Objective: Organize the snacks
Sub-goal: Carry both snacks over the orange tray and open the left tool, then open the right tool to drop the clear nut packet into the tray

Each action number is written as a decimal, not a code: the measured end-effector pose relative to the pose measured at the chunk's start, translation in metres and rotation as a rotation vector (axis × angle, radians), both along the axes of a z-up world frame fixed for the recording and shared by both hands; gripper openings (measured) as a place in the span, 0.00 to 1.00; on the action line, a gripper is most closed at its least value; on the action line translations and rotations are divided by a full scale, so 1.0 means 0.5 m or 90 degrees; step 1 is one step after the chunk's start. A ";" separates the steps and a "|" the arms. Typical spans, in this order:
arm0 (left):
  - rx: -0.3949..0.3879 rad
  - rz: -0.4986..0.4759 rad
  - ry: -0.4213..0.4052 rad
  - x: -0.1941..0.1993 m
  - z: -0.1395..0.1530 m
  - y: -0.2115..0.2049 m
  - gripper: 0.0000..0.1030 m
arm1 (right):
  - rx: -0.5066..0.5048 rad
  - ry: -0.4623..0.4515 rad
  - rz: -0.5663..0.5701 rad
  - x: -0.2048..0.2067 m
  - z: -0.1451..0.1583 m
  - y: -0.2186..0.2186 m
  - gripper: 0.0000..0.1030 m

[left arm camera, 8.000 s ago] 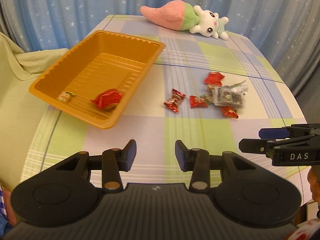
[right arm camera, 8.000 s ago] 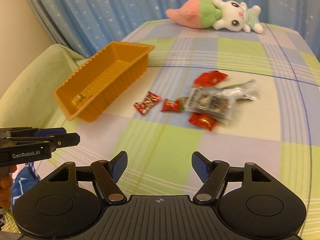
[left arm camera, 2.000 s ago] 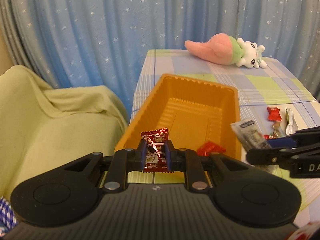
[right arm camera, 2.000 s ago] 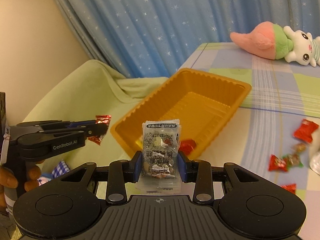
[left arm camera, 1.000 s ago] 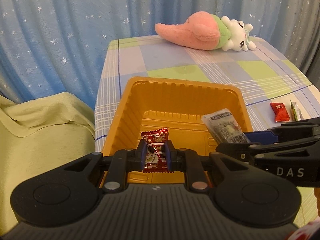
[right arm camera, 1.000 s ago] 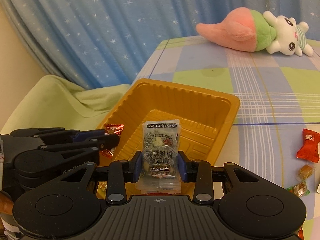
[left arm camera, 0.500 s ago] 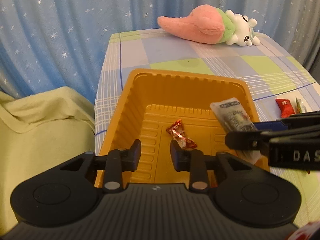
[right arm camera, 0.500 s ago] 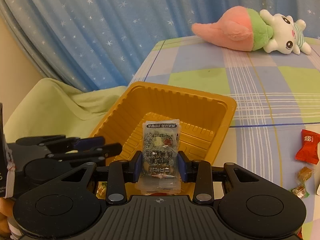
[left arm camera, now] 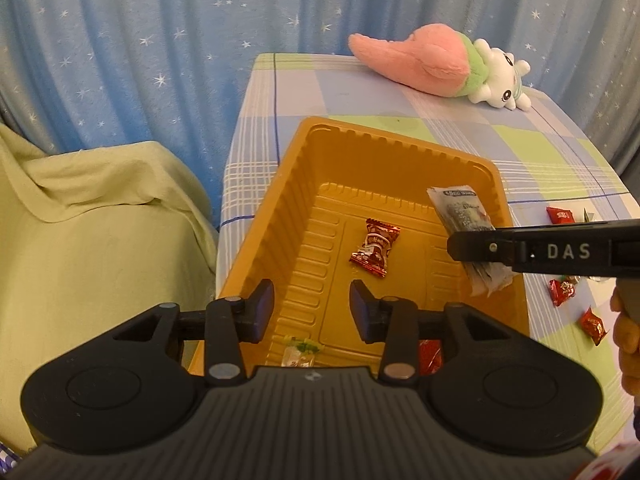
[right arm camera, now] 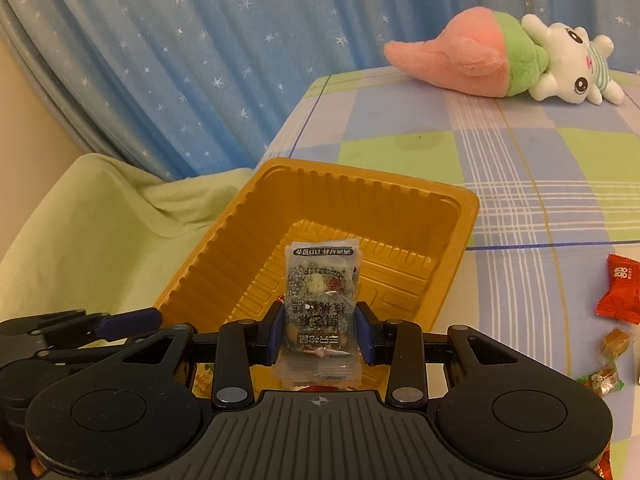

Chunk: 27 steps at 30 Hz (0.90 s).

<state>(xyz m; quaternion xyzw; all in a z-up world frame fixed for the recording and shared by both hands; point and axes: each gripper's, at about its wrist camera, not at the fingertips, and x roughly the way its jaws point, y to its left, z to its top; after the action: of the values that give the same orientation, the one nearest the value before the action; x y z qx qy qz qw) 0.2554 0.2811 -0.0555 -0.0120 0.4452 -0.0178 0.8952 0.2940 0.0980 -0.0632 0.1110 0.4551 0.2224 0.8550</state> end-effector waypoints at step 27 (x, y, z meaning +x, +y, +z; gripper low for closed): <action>-0.012 0.026 -0.025 -0.140 0.049 -0.041 0.60 | 0.019 -0.006 0.011 -0.136 0.042 -0.073 0.69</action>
<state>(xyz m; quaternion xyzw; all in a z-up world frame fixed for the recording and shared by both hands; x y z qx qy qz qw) 0.1855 0.2606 -0.0313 -0.0291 0.4270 -0.0041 0.9038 0.2261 0.0615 -0.0420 0.1185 0.4489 0.2371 0.8533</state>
